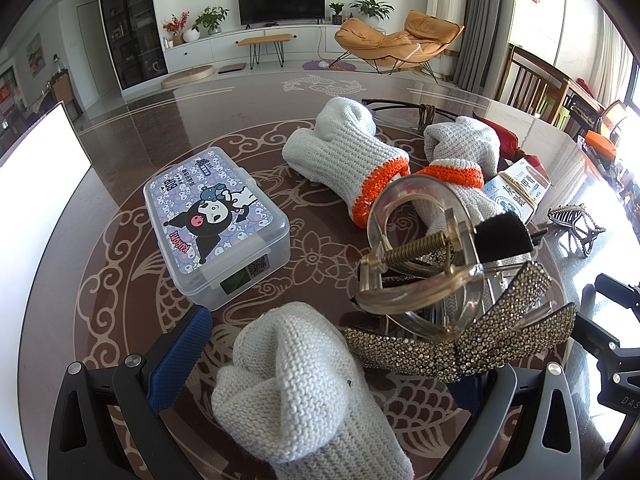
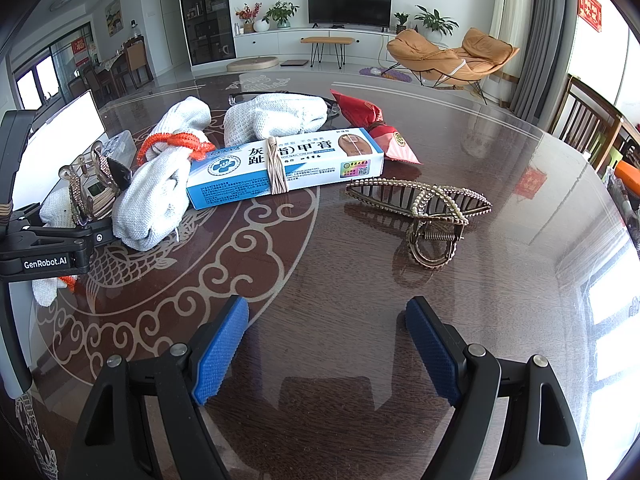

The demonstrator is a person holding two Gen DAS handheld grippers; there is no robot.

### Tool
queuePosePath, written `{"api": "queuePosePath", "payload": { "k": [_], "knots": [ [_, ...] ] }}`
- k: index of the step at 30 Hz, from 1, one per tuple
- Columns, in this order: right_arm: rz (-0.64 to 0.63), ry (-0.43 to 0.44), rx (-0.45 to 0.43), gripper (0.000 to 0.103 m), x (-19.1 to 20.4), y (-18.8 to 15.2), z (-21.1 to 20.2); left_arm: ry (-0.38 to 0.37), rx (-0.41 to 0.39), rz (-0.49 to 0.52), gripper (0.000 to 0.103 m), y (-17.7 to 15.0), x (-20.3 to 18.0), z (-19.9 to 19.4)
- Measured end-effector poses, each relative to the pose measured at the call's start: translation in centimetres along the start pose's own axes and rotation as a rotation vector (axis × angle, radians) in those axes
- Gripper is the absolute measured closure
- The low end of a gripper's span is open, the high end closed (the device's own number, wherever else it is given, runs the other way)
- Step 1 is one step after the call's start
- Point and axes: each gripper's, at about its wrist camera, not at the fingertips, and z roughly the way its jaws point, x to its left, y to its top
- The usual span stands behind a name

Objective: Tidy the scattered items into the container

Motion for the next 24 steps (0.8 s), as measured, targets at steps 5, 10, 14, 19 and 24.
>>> {"api": "queuePosePath", "payload": {
  "k": [5, 10, 14, 19, 24],
  "knots": [
    [0.0, 0.0, 0.0, 0.021, 0.02, -0.01, 0.04, 0.0, 0.0, 0.0, 0.0, -0.07, -0.02, -0.04],
    [0.0, 0.0, 0.0, 0.021, 0.0, 0.0, -0.01, 0.0, 0.0, 0.0, 0.0, 0.07, 0.02, 0.04],
    [0.0, 0.0, 0.0, 0.021, 0.01, -0.01, 0.03, 0.0, 0.0, 0.0, 0.0, -0.08, -0.02, -0.04],
    [0.0, 0.0, 0.0, 0.021, 0.0, 0.0, 0.0, 0.0, 0.0, 0.0, 0.0, 0.07, 0.03, 0.04],
    [0.0, 0.0, 0.0, 0.021, 0.01, -0.01, 0.03, 0.0, 0.0, 0.0, 0.0, -0.01, 0.0, 0.0]
  ]
}}
